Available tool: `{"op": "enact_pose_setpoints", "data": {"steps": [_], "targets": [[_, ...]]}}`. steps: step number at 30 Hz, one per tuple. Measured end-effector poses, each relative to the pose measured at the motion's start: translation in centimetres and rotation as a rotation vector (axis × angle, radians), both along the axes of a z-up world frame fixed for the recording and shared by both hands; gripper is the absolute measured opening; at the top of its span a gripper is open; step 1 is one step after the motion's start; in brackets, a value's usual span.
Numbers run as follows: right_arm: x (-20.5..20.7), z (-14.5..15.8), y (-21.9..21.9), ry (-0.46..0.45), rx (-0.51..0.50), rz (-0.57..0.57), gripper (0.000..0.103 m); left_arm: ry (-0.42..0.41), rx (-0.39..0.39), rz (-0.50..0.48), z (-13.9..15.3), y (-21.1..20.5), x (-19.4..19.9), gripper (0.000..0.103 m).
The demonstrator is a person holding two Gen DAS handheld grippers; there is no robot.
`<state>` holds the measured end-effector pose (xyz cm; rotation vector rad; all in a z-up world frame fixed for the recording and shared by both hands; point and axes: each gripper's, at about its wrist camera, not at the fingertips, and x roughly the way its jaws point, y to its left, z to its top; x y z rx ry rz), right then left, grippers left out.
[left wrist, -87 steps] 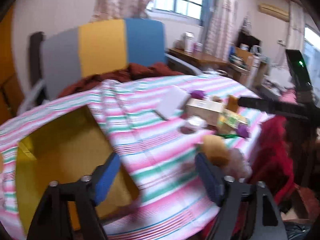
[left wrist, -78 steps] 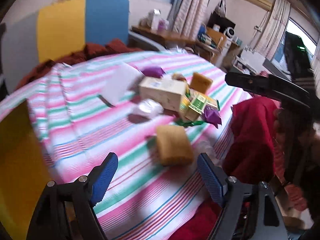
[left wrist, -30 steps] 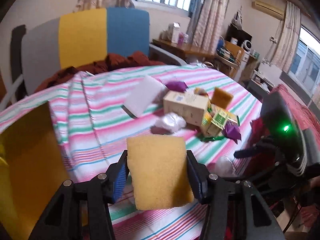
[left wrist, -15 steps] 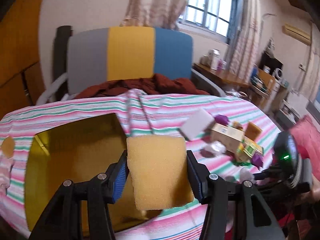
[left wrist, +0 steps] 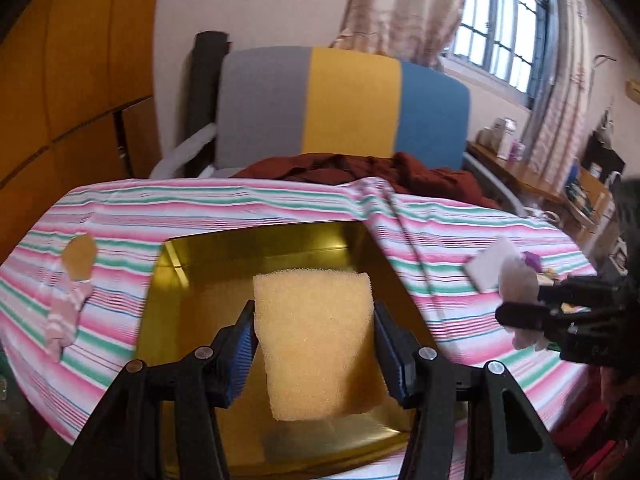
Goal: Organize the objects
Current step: 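Carry both items over the gold tray and open both tools to drop them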
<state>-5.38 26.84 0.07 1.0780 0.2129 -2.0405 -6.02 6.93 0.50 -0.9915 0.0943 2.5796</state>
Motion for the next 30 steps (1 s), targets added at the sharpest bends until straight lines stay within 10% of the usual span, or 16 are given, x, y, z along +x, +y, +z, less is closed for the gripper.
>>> {"op": "enact_pose_setpoints", "data": {"steps": [6,8,10,17,24,30], "targets": [[-0.8,1.7,-8.5,0.003,-0.086,0.059,0.042,-0.026,-0.064,0.074,-1.0,-3.1,-3.4,0.057],[-1.0,2.4,-10.8,0.019,-0.125,0.065,0.055,-0.044,-0.08,0.107,-1.3,-3.9,-4.0,0.065],[-0.8,3.0,-12.0,0.025,-0.142,0.058,0.09,-0.034,-0.089,0.129,-1.3,-4.5,-3.9,0.079],[1.4,4.2,-13.0,0.142,-0.142,0.063,0.102,-0.013,-0.085,0.182,-1.0,-5.9,-2.2,0.084],[5.0,5.2,-9.7,0.458,-0.166,-0.113,0.103,0.054,-0.067,0.222,0.7,-5.5,0.2,0.084],[4.0,3.3,-8.8,0.257,-0.159,-0.13,0.103,0.097,-0.077,0.282,1.4,-5.1,2.0,0.084]]}}
